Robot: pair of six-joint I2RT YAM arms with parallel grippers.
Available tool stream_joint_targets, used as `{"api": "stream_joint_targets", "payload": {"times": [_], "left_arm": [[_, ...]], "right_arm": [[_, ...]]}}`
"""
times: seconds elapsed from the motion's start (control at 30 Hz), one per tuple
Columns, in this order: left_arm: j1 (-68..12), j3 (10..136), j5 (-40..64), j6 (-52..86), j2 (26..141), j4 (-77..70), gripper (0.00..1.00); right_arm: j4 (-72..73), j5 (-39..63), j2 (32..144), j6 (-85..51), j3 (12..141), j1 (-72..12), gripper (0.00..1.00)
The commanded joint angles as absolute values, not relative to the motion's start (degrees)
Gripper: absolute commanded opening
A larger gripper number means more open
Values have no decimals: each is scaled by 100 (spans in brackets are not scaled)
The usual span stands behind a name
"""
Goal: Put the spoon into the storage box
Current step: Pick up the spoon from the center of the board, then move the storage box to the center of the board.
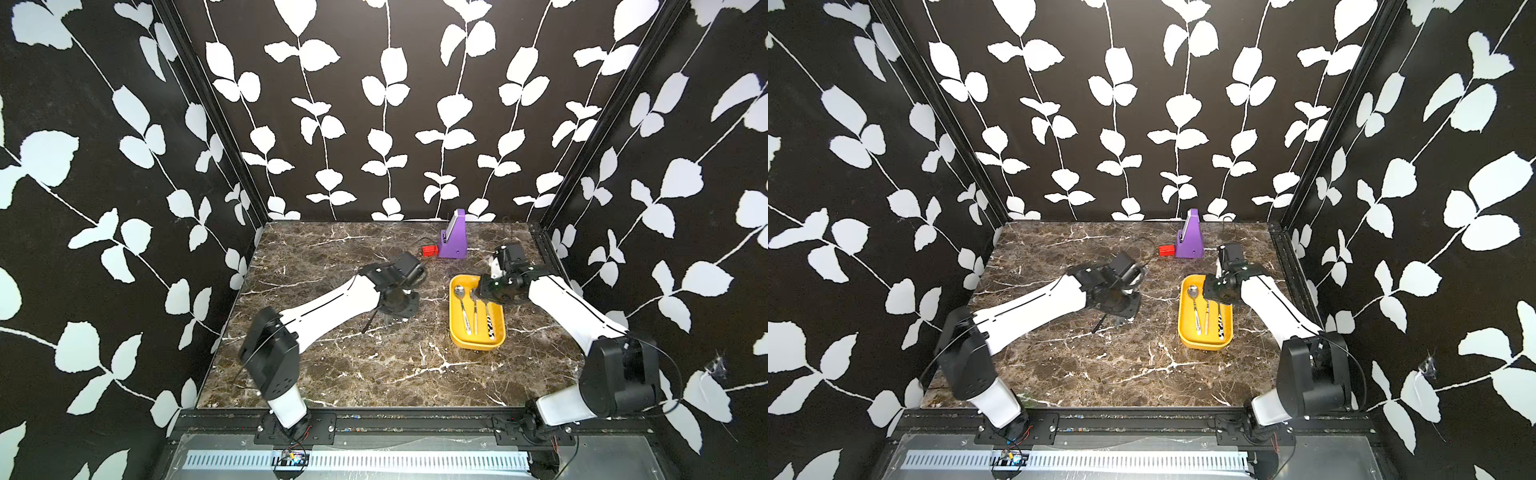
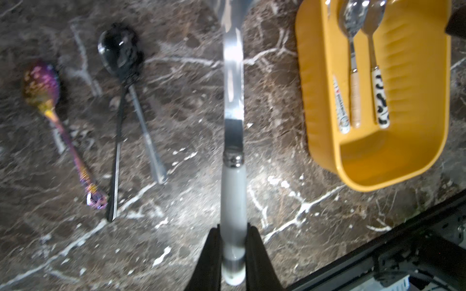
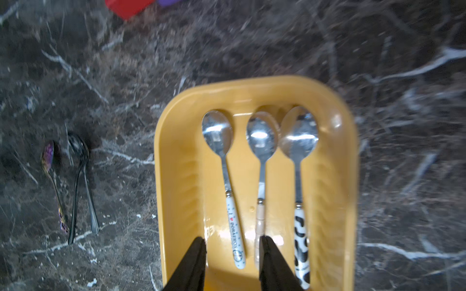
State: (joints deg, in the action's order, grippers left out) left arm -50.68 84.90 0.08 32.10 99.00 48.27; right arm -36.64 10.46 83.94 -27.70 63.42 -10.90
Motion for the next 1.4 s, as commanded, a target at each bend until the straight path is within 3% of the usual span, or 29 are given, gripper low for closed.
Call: {"api": "stream_joint_targets", "payload": {"times": [0.0, 0.3, 0.53, 0.8, 1.37], "left_arm": [[-5367, 9298, -157, 3268, 10506, 5217, 0], [-5704, 11067, -51, 2937, 11838, 5741, 0], [-5712, 11053, -216, 2865, 11853, 5730, 0], [-5689, 10837, -397, 2804, 11677, 5721, 0], [-5616, 10363, -618, 2830, 11327, 5756, 0]], "right_arm": [[-3654, 968, 8152, -2716, 6217, -816, 38], [-3886, 410, 8187, -2519, 6025, -363, 39], [-3986, 348, 8683, -2209, 5982, -334, 40], [-3809, 953, 9132, -2122, 6053, -493, 39], [-3584, 1187, 9851, -2619, 6594, -1755, 37]]}}
